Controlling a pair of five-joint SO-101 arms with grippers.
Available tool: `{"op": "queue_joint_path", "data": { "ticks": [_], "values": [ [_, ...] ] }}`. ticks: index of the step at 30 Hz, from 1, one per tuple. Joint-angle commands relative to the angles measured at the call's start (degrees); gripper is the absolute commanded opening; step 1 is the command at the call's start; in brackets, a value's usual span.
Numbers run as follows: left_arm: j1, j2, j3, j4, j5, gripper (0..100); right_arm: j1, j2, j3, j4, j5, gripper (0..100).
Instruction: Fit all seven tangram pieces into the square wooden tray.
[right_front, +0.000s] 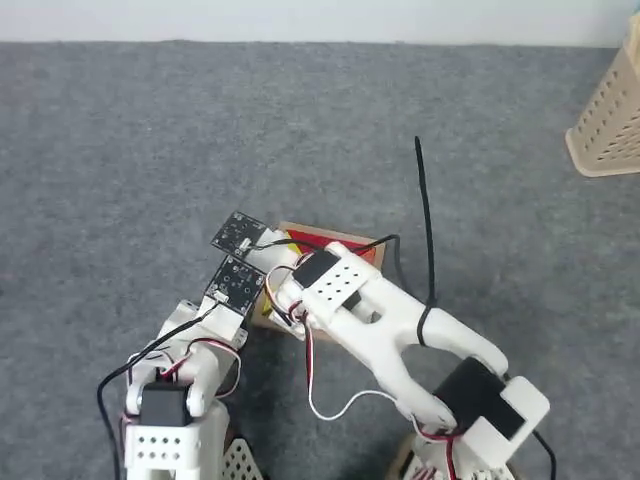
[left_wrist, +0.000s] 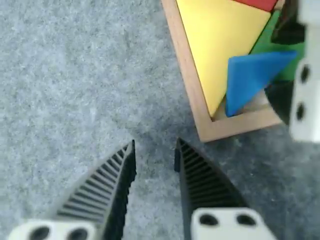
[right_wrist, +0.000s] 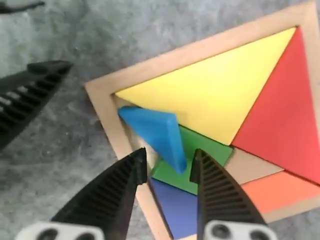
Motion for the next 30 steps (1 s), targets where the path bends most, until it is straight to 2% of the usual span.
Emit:
{"op": "queue_joint_path", "data": {
  "ticks": [1, 6, 14, 23, 30],
  "values": [
    [-0.2, -1.2, -0.7, -0.1, 0.6, 12, -0.3, -4.7, -0.6, 0.3, -1.1, 14.1],
    [-0.2, -1.2, -0.7, -0.1, 0.6, 12, -0.8, -4.7, -0.7, 1.8, -1.9, 14.1],
    [-0.2, -1.2, -0.7, -0.1, 0.6, 12, -1.9, -4.2, -4.7, 6.3, -10.4, 14.1],
    [-0.2, -1.2, -0.7, -0.1, 0.6, 12, -1.9, -4.5, -4.8, 5.7, -10.9, 14.1],
    [-0.2, -1.2, -0.7, -0.1, 0.6, 12, 0.5, -4.1, -0.1, -4.3, -10.5, 14.1]
  ]
}}
